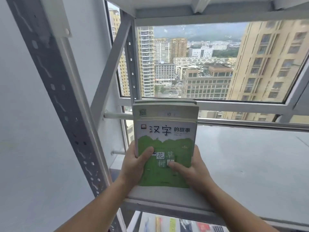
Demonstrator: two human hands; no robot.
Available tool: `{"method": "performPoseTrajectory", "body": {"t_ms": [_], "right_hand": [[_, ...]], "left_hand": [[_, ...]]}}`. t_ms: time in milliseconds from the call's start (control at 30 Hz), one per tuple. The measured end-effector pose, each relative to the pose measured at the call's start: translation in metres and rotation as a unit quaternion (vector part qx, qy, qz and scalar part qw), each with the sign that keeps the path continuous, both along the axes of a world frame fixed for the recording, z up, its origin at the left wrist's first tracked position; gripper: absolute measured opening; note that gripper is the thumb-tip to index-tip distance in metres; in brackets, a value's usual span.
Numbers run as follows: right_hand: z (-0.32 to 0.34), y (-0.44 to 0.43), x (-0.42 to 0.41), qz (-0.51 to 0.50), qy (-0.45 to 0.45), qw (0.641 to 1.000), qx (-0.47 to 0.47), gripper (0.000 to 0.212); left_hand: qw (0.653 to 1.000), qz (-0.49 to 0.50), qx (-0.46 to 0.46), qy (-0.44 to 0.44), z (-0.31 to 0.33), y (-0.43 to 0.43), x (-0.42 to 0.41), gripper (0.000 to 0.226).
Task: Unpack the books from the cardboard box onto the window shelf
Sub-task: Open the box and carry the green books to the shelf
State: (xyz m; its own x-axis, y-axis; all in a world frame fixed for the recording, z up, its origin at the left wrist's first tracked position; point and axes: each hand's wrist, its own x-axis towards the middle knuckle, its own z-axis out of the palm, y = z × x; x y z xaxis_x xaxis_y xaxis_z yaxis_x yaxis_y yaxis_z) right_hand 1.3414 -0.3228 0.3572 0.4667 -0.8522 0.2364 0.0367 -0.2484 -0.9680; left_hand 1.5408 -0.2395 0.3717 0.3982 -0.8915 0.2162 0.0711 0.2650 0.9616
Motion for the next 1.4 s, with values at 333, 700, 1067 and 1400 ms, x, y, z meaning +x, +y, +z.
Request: {"method": "performPoseTrajectory", "body": {"t_ms": [333,700,1067,1400], "right_hand": [[0.044,-0.017,0.015,0.007,0.063,0.957,0.284,0.044],[0.052,-0.018,0.015,-0.085,0.149,0.954,0.246,0.052],[0.075,0.032,-0.013,-0.121,0.295,0.940,-0.122,0.059],[0.056,0.094,-0.039,-0.021,0.388,0.872,-0.298,0.065]], "left_hand": [[0.951,-0.014,0.304,0.057,0.064,-0.033,0.014,0.047],[0.929,0.057,0.365,-0.026,0.051,-0.026,0.011,0.044],[0.840,0.105,0.278,-0.453,0.067,0.016,-0.015,0.066],[0.767,0.024,0.309,-0.561,0.041,0.099,-0.052,0.077]]}}
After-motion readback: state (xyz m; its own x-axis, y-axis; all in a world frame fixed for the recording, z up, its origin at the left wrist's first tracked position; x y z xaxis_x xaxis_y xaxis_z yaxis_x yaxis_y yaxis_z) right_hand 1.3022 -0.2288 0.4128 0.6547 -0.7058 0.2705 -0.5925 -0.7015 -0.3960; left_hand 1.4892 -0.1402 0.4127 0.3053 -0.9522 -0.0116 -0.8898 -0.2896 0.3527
